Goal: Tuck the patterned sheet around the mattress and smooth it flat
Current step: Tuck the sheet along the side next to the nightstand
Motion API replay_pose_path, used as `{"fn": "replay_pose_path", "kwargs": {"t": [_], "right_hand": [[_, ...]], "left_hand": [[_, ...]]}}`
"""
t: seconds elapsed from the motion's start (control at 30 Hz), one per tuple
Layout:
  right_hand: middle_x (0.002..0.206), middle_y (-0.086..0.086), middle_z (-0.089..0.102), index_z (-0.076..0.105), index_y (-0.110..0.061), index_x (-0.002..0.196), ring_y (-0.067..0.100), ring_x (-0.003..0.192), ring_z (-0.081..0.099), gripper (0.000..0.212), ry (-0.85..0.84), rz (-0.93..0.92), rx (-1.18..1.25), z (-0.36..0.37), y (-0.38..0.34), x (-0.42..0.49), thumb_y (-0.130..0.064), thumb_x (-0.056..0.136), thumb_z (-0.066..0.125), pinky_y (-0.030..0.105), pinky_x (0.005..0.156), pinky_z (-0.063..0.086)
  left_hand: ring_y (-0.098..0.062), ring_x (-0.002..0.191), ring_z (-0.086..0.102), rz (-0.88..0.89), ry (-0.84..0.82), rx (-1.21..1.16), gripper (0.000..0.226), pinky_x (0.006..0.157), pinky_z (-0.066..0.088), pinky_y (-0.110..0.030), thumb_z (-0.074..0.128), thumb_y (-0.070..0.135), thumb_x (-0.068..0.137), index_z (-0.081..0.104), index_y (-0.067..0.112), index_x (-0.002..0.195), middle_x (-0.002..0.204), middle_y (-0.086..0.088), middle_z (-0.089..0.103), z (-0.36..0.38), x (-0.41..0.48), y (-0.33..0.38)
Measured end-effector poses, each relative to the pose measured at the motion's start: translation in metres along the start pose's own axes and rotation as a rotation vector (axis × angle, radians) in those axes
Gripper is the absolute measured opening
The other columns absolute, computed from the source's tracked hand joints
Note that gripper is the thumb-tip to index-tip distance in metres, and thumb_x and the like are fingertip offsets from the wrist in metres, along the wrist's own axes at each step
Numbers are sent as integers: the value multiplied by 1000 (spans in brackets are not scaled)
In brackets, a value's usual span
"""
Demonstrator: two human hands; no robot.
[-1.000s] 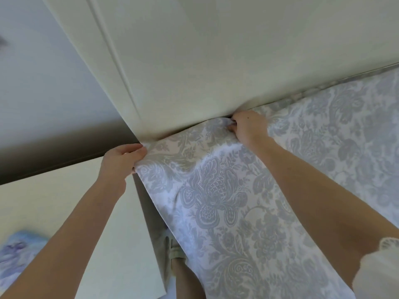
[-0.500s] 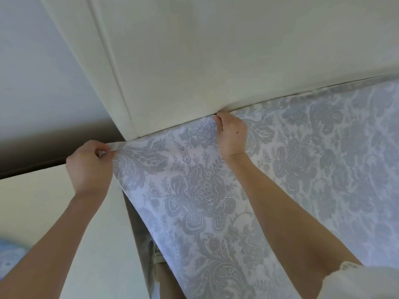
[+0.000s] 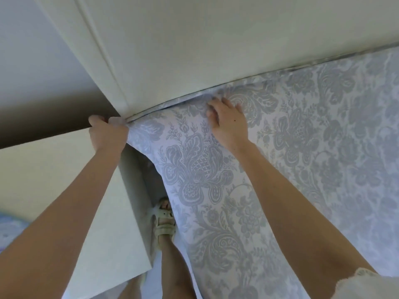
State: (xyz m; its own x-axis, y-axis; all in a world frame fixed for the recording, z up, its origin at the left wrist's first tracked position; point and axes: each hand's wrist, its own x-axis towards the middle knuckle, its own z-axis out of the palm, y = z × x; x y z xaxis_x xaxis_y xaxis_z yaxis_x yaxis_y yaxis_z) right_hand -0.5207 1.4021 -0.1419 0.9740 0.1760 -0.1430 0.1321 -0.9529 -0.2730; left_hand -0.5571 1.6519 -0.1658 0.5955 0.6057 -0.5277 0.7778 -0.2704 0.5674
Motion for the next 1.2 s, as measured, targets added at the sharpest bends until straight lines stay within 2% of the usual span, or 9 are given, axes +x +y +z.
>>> {"fn": "replay_pose_path", "kwargs": {"t": [0.13, 0.23, 0.43, 0.6, 0.77, 0.9, 1.03, 1.13, 1.2], "right_hand": [[158, 1, 17, 22, -24, 149, 20, 146, 9, 47, -328, 10, -64, 6, 8, 14, -33, 103, 23, 49, 116, 4], [154, 3, 27, 31, -20, 146, 21, 145, 17, 45, -200, -5, 70, -5, 12, 1, -26, 102, 30, 49, 117, 7], [144, 7, 44, 42, -14, 141, 24, 138, 34, 45, 84, 209, 231, -12, 9, -98, -29, 99, 38, 44, 116, 14], [144, 5, 45, 40, -15, 142, 22, 138, 35, 45, 11, 376, 236, 6, -1, -194, -25, 98, 42, 42, 117, 15], [138, 9, 52, 47, -9, 136, 25, 133, 42, 44, 26, 440, 182, 24, -17, -269, -20, 93, 45, 49, 115, 20], [136, 8, 53, 51, -10, 133, 26, 132, 44, 40, 52, 450, 122, 32, -25, -306, -14, 93, 49, 49, 114, 20], [143, 7, 46, 43, -13, 139, 24, 137, 36, 42, -5, 498, 129, 35, -29, -331, -19, 97, 43, 46, 116, 15], [142, 7, 47, 43, -12, 139, 26, 135, 38, 43, 19, 498, 177, 33, -34, -354, -17, 96, 44, 47, 116, 17], [140, 6, 49, 44, -13, 139, 25, 133, 42, 43, 40, 505, 178, 29, -33, -374, -17, 96, 45, 45, 115, 20]], "left_hand": [[-26, 94, 52, -171, -161, -219, 48, 73, 45, -35, 54, 18, 87, 39, 8, 130, 113, -12, 52, 5, -33, -30], [-23, 106, 51, -453, -427, -472, 29, 80, 50, -35, 51, 12, 90, 52, 10, 118, 117, -10, 52, 17, -51, -48], [-21, 97, 64, -451, -818, -582, 34, 87, 48, -37, 52, 45, 91, 64, 18, 109, 103, -1, 70, 21, -74, -62], [-9, 61, 50, -342, -683, -510, 23, 56, 36, -20, 59, 39, 90, 65, 18, 83, 72, 4, 63, 25, -99, -82], [-17, 65, 48, 137, -322, -147, 28, 66, 43, -30, 53, 26, 94, 56, 14, 69, 66, -1, 54, 25, -101, -95], [-27, 69, 48, 74, -161, -108, 32, 61, 38, -29, 49, 24, 94, 52, 8, 66, 63, -2, 45, 31, -96, -82], [-14, 65, 49, -21, -252, -21, 43, 40, 28, -16, 39, 13, 96, 38, 9, 139, 85, 1, 50, 33, -111, -74], [-15, 116, 53, 241, -307, 290, 47, 72, 43, -7, 45, 22, 97, 32, 3, 139, 131, -7, 49, 17, -127, -88], [-27, 124, 48, 83, -319, 247, 51, 94, 42, -25, 47, 23, 96, 30, 0, 138, 136, -14, 46, 10, -145, -104]]}}
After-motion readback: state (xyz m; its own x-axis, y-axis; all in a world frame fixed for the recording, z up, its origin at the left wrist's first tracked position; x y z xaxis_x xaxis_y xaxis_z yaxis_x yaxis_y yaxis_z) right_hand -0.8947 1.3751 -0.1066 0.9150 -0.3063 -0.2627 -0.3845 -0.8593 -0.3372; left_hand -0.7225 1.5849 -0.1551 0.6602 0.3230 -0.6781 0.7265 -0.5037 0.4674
